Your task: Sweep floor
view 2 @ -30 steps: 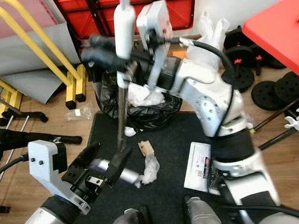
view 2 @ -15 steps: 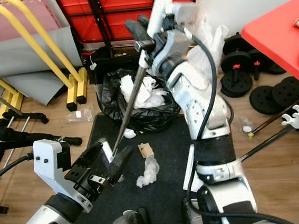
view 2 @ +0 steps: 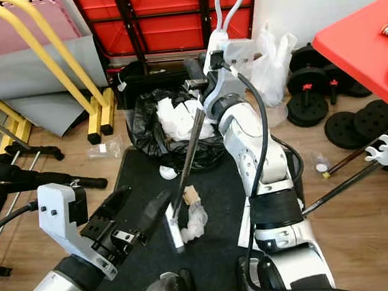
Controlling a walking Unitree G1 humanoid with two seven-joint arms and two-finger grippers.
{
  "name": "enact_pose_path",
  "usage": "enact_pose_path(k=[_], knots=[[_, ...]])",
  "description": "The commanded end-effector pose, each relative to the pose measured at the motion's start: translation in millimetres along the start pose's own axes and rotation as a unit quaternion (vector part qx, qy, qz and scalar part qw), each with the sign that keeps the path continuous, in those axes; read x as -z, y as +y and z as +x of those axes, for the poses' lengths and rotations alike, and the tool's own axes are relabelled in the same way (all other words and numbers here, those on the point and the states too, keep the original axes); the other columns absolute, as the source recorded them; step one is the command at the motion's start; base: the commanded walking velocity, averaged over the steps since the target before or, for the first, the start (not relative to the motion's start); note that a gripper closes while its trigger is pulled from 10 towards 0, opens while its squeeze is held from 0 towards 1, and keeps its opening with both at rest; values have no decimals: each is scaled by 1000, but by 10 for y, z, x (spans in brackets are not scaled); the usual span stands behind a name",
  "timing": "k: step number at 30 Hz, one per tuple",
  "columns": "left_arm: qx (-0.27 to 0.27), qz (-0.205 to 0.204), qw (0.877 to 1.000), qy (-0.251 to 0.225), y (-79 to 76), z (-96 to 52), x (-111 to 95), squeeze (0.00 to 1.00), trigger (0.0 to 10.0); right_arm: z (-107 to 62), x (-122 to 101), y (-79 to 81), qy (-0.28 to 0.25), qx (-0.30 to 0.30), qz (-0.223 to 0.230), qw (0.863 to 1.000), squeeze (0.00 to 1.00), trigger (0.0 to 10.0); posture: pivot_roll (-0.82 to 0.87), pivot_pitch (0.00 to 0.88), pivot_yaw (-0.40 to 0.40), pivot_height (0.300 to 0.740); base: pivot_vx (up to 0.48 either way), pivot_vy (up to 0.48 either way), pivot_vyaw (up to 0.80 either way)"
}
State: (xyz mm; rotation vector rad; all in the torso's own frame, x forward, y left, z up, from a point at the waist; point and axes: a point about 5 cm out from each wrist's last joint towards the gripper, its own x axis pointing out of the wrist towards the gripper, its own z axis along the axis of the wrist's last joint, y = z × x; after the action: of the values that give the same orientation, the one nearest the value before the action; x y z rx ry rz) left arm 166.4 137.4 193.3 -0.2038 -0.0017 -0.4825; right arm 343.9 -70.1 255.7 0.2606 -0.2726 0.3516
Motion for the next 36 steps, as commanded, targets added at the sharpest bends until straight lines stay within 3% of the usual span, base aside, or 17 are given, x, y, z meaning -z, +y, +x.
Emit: enact_pose_path(k=[1,4,6,12,13,26,36], knots=[[-14,-1,1000,10,0,-43,7,0,10000,-1,-23,77,-22,-3,-15,1000,0,0,-3,264,2,740,0,0,0],[-14,-1,1000,10,-5,-49,2,0,10000,-7,-41,106,-38,1,-13,999,0,0,0,271,1,740,0,0,0],[-14,-1,1000,10,-11,-58,-5,0,10000,1,-45,158,-46,7,14,999,0,0,5,277,0,740,0,0,0],[-14,-2,1000,10,-16,-61,-9,0,10000,20,-11,206,-33,12,45,998,0,0,5,280,-1,740,0,0,0],[-13,-2,1000,10,-19,-61,-10,0,10000,18,23,225,-23,11,49,998,0,10000,3,281,-2,740,0,0,0],[-11,-5,1000,8,-43,-54,-23,0,10000,-54,273,218,22,24,28,999,0,10000,-7,290,-11,740,0,0,0],[-9,-6,1000,10,-53,-57,-19,0,10000,-94,337,141,37,10,8,999,0,10000,-10,286,-12,740,0,0,-708]])
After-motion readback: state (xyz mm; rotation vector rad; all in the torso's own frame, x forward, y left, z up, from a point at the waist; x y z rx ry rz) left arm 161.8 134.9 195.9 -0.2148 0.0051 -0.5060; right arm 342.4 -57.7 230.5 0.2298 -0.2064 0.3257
